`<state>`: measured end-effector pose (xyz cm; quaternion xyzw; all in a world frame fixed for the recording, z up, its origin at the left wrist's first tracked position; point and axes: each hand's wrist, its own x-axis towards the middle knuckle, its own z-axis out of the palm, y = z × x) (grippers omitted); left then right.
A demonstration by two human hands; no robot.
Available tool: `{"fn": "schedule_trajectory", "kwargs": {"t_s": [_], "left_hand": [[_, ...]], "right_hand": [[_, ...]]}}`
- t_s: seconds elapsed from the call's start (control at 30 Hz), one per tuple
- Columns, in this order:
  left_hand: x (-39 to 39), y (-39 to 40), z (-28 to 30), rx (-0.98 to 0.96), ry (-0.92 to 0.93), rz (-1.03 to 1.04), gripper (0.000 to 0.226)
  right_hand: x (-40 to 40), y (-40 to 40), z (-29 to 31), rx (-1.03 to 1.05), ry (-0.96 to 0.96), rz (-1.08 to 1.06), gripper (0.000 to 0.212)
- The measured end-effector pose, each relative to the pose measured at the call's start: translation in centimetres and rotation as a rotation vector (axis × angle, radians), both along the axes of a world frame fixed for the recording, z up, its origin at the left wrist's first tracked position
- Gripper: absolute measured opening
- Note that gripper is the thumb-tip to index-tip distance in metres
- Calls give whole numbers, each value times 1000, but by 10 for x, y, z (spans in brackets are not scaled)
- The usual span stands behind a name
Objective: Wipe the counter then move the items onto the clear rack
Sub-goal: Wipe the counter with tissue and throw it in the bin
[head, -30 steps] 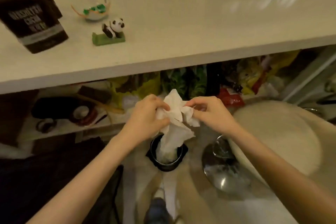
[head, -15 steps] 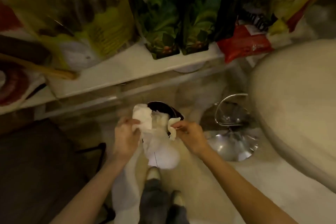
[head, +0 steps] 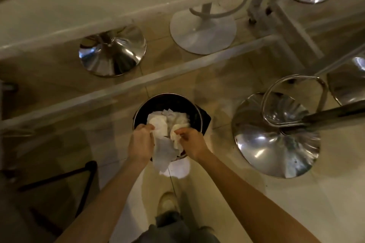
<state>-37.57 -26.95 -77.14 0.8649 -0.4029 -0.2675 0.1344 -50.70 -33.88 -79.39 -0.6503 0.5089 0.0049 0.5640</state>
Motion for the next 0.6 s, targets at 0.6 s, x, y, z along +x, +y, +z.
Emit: {"fn": "schedule_trajectory", "kwargs": {"t_s": [0.6], "left_hand": [[-13,8,148,152,106,-87,39]], "right_hand": [[-33,-6,158,-168,109,155,37]]}}
